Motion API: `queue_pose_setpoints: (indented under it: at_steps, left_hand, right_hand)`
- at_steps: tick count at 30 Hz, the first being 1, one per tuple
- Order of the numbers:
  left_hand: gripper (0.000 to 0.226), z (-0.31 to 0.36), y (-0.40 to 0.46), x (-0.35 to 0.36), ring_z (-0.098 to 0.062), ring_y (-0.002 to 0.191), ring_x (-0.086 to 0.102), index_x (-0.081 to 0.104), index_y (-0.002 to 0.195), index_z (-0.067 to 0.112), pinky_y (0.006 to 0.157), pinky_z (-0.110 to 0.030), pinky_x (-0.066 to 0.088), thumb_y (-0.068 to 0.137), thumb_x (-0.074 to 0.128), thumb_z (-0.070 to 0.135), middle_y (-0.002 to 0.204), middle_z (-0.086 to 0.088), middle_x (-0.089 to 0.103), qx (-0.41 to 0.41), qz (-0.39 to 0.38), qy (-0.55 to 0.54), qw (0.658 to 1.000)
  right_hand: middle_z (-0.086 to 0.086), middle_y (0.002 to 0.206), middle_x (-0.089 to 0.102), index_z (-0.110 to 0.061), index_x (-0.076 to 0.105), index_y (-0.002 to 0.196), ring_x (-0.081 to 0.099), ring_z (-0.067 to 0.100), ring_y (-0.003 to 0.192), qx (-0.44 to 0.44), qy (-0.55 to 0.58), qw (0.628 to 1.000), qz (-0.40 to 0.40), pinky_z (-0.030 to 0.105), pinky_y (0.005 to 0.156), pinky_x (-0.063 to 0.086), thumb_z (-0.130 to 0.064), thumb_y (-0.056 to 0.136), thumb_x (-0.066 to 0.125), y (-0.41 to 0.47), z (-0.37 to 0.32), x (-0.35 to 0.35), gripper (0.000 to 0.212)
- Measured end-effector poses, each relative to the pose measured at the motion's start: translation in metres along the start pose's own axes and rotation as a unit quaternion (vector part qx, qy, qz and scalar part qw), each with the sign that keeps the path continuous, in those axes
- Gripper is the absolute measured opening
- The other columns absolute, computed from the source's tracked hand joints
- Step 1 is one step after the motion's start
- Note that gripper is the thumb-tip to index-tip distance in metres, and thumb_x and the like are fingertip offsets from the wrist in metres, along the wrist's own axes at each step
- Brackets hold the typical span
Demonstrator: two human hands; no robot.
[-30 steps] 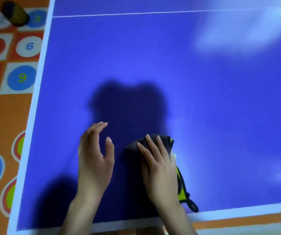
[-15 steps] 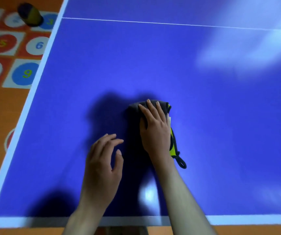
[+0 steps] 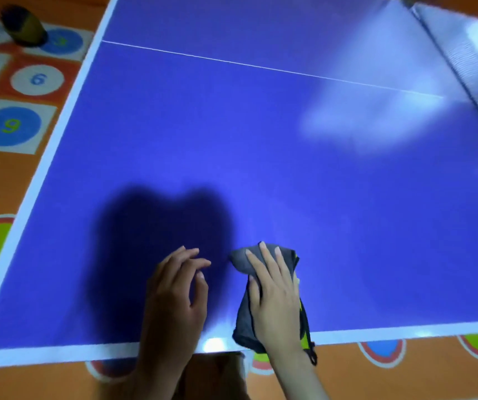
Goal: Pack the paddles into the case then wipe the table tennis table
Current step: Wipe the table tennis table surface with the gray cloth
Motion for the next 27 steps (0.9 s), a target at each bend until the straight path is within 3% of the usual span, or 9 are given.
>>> queue_pose_setpoints:
  at_steps: [5,12,18,23,27]
  left_hand:
    - [0.032,-0.004,-0.010,0.010,-0.022,0.130,0.056,0.074,0.107,0.015,0.106,-0.046,0.047,0.099,0.045,0.022,0.125,0.001,0.066,-0.014,0.019,-0.002,1.000]
    - [0.031,0.006,-0.013,0.034,-0.021,0.131,0.055,0.073,0.112,0.013,0.108,-0.043,0.046,0.100,0.046,0.016,0.127,-0.001,0.066,-0.018,0.033,0.021,0.999]
    - [0.028,0.036,-0.010,0.053,-0.020,0.131,0.055,0.072,0.114,0.012,0.109,-0.043,0.046,0.100,0.048,0.013,0.126,-0.001,0.066,-0.014,0.023,0.026,0.999]
    - [0.028,0.055,-0.006,0.079,-0.020,0.129,0.056,0.073,0.113,0.012,0.110,-0.038,0.044,0.100,0.048,0.013,0.125,-0.001,0.066,0.008,0.008,0.017,1.000]
    - [0.028,0.063,-0.001,0.093,-0.020,0.129,0.056,0.073,0.113,0.012,0.110,-0.038,0.044,0.100,0.048,0.012,0.125,0.000,0.067,0.008,0.008,0.004,1.000]
  right_hand:
    - [-0.008,0.159,0.045,-0.031,0.059,0.142,0.032,0.021,0.153,-0.002,0.024,0.997,0.071,0.062,0.114,0.036,-0.017,0.101,0.056,0.124,0.007,-0.002,0.044]
    - [-0.007,0.160,0.044,-0.032,0.058,0.143,0.030,0.020,0.154,-0.037,0.030,0.998,0.050,0.058,0.118,0.032,-0.021,0.101,0.054,0.205,0.021,-0.004,0.044]
    - [-0.005,0.162,0.042,-0.030,0.057,0.143,0.029,0.024,0.155,-0.065,0.016,0.997,0.046,0.054,0.116,0.036,-0.012,0.095,0.056,0.118,0.040,-0.019,0.051]
    - [-0.020,0.166,0.028,-0.041,0.049,0.149,0.015,0.009,0.158,-0.021,0.028,0.999,0.008,0.051,0.118,0.036,-0.022,0.100,0.049,-0.001,0.071,-0.038,0.053]
    - [-0.022,0.165,0.029,-0.044,0.050,0.147,0.017,0.009,0.158,-0.013,-0.001,1.000,0.009,0.047,0.112,0.041,-0.024,0.098,0.047,-0.012,0.078,-0.040,0.053]
Point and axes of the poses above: each hand's wrist, its own y-axis towards the middle knuckle, its own x-axis out of the palm, z = x × y, the point moved 5 cm from there along y, towards the middle knuckle
